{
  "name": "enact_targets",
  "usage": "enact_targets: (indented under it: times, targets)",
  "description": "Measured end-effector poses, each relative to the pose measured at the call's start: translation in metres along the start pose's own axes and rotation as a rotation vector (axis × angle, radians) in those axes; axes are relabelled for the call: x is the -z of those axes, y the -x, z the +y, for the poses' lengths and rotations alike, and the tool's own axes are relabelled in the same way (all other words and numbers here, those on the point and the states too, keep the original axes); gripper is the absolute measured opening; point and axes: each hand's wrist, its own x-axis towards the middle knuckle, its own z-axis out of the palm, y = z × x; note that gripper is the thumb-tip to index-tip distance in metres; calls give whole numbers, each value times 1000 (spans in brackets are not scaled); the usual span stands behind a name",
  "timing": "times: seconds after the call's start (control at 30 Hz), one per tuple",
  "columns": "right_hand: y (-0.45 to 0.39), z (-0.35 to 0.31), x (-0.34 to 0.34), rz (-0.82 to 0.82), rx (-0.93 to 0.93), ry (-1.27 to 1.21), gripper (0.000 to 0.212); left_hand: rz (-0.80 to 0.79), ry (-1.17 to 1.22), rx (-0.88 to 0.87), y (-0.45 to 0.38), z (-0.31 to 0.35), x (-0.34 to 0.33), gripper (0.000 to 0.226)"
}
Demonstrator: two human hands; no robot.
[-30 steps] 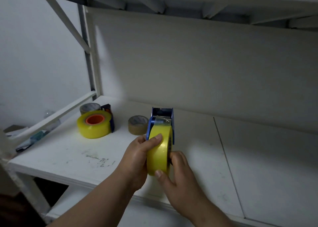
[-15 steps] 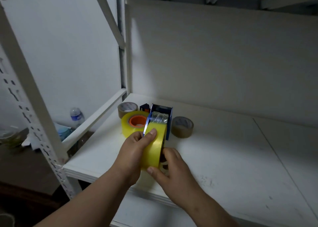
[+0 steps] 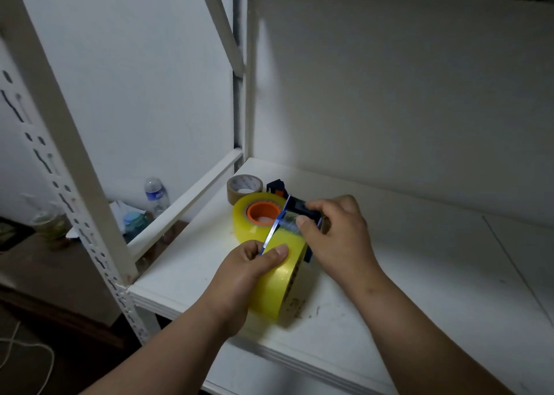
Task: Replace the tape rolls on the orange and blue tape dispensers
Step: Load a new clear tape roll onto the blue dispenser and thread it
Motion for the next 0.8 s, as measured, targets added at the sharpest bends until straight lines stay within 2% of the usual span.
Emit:
enact_targets:
  times: [0.17, 0.3, 0.47, 0.57, 0.8]
  targets:
    - [-10, 2, -6, -46, 22, 166, 17, 9, -20, 0, -4, 0, 0, 83]
    - [-8, 2, -7, -13, 73, 200, 17, 9, -50, -4, -9, -1, 2, 84]
    - [8, -2, -6, 90, 140, 293, 19, 43, -62, -5, -16, -5, 1, 63]
    - [13, -5, -7, 113, 73, 312, 22, 66, -73, -1, -19, -4, 1, 56]
    - [27, -23, -20, 219, -173, 308, 24, 49, -73, 28, -20, 0, 4, 58]
